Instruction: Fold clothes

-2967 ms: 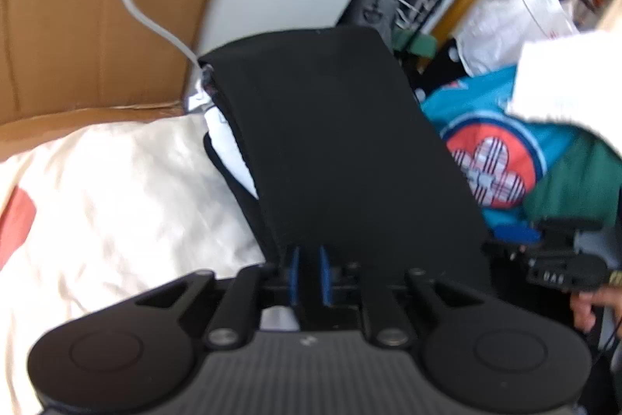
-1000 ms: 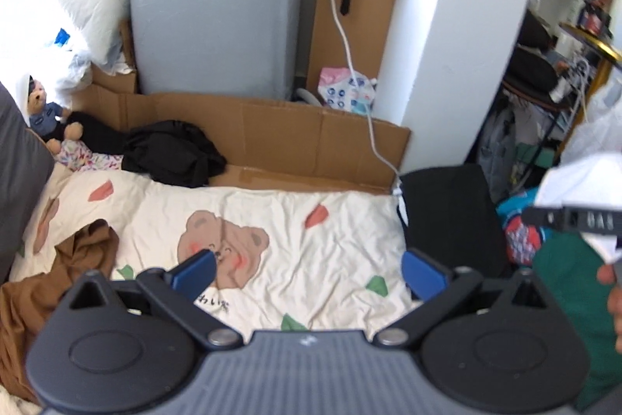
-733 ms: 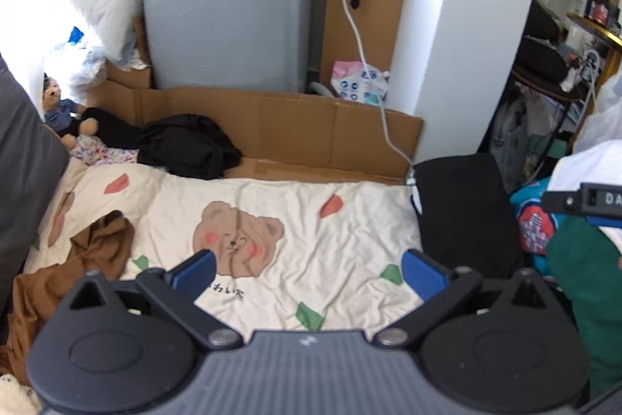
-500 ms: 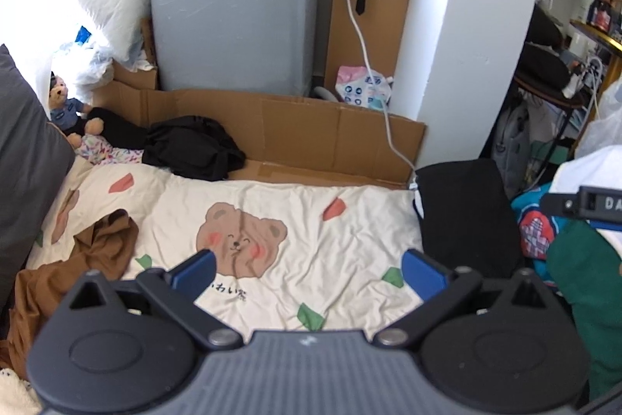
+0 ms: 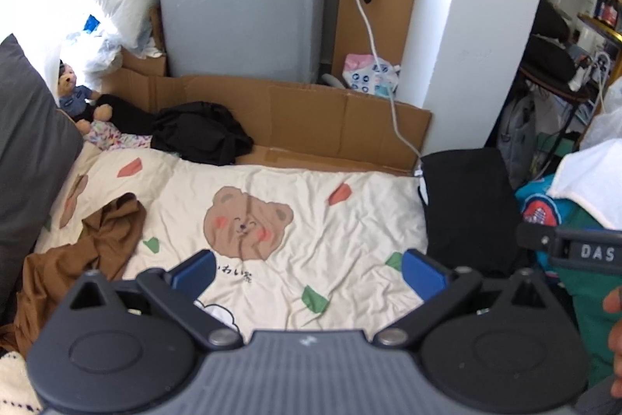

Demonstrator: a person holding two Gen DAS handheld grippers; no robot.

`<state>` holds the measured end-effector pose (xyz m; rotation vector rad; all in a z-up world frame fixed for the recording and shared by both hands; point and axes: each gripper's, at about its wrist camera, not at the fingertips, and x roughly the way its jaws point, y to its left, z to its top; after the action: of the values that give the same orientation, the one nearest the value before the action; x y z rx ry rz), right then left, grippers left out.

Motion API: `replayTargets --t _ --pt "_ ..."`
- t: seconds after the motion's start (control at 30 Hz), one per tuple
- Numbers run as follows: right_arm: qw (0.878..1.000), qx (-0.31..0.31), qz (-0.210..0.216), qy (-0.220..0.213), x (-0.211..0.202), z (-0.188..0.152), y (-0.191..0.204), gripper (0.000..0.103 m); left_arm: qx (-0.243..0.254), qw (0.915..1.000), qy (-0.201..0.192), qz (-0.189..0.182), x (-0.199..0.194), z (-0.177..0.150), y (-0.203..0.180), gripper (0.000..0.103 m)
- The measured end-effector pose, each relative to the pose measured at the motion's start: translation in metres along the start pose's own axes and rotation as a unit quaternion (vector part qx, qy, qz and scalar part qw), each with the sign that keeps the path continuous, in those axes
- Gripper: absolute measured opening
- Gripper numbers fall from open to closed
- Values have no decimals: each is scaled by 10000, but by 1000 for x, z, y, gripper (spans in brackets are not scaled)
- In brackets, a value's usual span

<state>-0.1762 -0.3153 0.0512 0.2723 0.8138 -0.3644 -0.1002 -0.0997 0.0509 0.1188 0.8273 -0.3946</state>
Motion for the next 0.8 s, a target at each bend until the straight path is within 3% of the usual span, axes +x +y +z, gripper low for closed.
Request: replayTargets --t 0.23,0.8 --pt "9993 -48 356 69 1 -3 19 103 -107 9998 139 -76 6 4 8 103" --pt "9986 1 301 433 14 -8 26 103 -152 9989 447 -25 31 14 -1 103"
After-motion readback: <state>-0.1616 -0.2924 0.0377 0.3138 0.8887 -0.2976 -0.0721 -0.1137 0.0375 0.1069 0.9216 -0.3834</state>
